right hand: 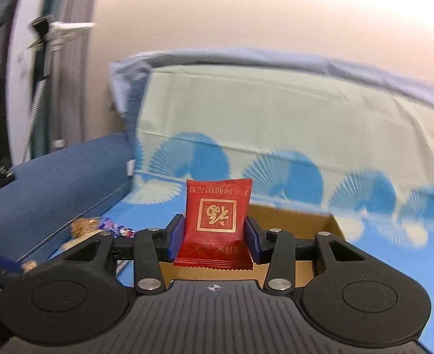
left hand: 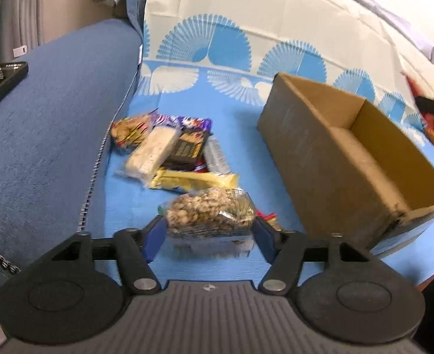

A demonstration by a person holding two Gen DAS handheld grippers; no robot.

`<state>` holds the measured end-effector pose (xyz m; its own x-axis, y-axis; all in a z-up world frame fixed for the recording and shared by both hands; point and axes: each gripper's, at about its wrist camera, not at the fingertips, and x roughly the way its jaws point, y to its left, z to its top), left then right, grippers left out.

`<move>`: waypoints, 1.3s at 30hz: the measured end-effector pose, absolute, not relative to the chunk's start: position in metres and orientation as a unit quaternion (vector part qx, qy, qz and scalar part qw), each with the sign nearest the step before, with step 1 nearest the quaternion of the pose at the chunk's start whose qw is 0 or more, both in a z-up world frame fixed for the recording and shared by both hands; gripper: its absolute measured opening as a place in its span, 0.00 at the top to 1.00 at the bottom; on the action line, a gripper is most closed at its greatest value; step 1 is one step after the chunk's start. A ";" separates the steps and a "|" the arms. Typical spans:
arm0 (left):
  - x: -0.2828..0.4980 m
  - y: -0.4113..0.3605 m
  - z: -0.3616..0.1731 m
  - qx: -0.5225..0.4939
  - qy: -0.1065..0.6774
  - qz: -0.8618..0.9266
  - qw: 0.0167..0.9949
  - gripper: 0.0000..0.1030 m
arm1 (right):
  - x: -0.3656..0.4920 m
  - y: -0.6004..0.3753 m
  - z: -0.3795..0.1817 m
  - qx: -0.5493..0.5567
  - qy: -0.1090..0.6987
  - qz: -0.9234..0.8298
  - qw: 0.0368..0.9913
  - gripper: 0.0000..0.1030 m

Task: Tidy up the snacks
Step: 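Carry the red packet with the right gripper while the left carries the nut bag over the box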

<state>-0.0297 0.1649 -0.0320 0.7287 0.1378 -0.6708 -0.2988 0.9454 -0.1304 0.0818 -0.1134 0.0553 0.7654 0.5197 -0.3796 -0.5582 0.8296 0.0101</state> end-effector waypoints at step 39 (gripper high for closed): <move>0.047 0.126 -0.028 -0.118 0.400 0.189 0.889 0.19 | 0.101 -0.141 0.036 -0.005 0.223 0.236 0.946 0.56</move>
